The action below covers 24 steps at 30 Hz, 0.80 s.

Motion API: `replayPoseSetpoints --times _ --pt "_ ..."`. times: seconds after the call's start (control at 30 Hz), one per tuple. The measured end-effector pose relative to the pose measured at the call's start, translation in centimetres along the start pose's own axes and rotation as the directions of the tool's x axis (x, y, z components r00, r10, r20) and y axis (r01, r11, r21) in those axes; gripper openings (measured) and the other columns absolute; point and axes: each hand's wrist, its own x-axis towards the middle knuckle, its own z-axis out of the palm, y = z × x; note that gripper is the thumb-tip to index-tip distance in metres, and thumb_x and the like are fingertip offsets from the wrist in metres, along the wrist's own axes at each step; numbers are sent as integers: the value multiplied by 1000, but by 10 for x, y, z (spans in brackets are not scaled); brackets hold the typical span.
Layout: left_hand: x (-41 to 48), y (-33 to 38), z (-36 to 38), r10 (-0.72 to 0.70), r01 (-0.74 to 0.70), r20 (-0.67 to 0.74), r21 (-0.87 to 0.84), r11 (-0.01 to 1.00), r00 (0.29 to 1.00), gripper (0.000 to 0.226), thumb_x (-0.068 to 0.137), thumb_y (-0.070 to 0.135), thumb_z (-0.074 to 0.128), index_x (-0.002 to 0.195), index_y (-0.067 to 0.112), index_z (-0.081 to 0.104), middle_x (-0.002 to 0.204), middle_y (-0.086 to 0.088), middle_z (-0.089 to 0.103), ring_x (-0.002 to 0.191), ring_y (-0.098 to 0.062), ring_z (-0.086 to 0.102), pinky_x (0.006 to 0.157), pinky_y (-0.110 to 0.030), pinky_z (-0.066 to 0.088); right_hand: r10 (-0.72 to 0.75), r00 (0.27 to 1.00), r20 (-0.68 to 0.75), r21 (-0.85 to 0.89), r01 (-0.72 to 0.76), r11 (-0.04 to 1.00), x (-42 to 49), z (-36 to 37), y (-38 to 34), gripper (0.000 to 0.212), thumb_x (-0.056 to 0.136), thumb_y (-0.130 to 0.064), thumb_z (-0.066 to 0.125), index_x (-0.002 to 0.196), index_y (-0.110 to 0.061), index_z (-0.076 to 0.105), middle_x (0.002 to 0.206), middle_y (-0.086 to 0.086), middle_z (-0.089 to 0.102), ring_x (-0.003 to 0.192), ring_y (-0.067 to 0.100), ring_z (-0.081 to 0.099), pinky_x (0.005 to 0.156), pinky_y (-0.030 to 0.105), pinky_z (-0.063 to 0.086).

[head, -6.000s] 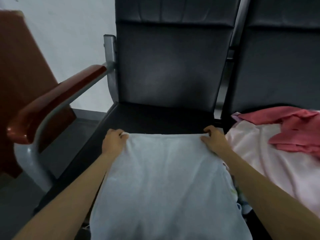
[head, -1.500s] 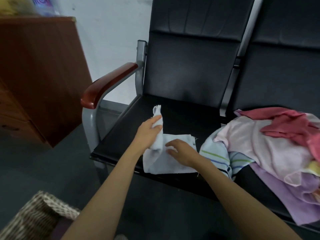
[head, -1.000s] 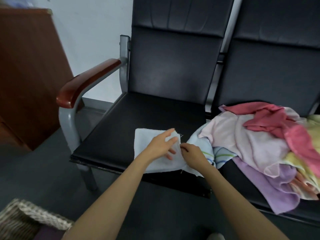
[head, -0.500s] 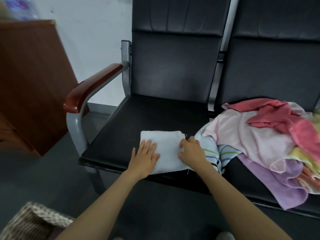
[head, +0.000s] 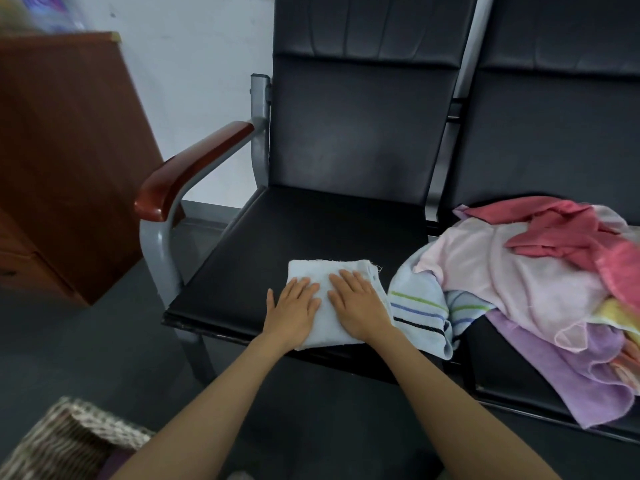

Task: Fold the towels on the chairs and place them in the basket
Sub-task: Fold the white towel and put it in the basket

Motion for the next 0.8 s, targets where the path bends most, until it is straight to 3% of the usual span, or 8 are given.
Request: replayPoseSetpoints --times 0.1,0.17,0.23,0.47,0.6,0.73,0.8 --pt "4 0 -3 -203 187 -170 -107 977 964 56 95 45 43 139 12 32 148 -7 21 134 -25 23 114 -40 17 83 981 -178 102 -65 993 -4 -6 2 47 100 -29 40 144 -13 32 152 6 25 140 20 23 111 29 26" --pt "5 -1 -9 -312 309 -126 -45 950 941 58 92 52 46 130 8 41 141 -9 23 128 -28 23 110 -39 20 109 965 -239 -19 -117 993 -5 -9 4 46 98 -31 44 139 -12 37 147 7 29 136 23 24 110 30 27" --pt "6 -4 -16 -324 328 -96 19 945 941 50 91 52 45 118 10 51 135 -8 30 123 -27 26 104 -38 23 128 952 -278 -116 -166 979 -5 -12 3 47 96 -37 45 136 -13 39 143 7 32 132 24 25 110 31 24" --pt "-3 -32 -40 -426 425 -60 -31 904 902 29 90 36 46 107 13 47 115 -6 50 113 -27 40 92 -38 28 268 939 -215 -204 -311 928 -3 -9 -16 68 89 -63 42 125 -6 43 126 9 40 118 26 35 102 33 29" --pt "-7 -30 -44 -405 404 -4 -69 912 914 23 90 33 48 100 14 39 93 2 49 94 -21 49 81 -35 29 319 940 -123 -138 -334 932 0 -10 -21 64 91 -59 41 125 -5 47 129 11 40 119 27 35 102 34 29" --pt "-12 -27 -47 -372 347 2 -365 864 928 25 90 22 51 106 8 37 85 0 49 71 -13 49 57 -27 37 308 949 -72 -10 -309 951 -1 -10 -28 44 94 -41 44 122 -6 48 128 11 43 119 28 36 100 36 30" --pt "-13 -27 -51 -369 306 15 -593 745 929 34 90 17 55 112 9 30 93 -3 49 76 -13 51 58 -26 41 320 945 -64 165 -306 938 -4 -12 -29 39 94 -31 46 123 -6 42 125 12 48 113 27 43 97 37 36"
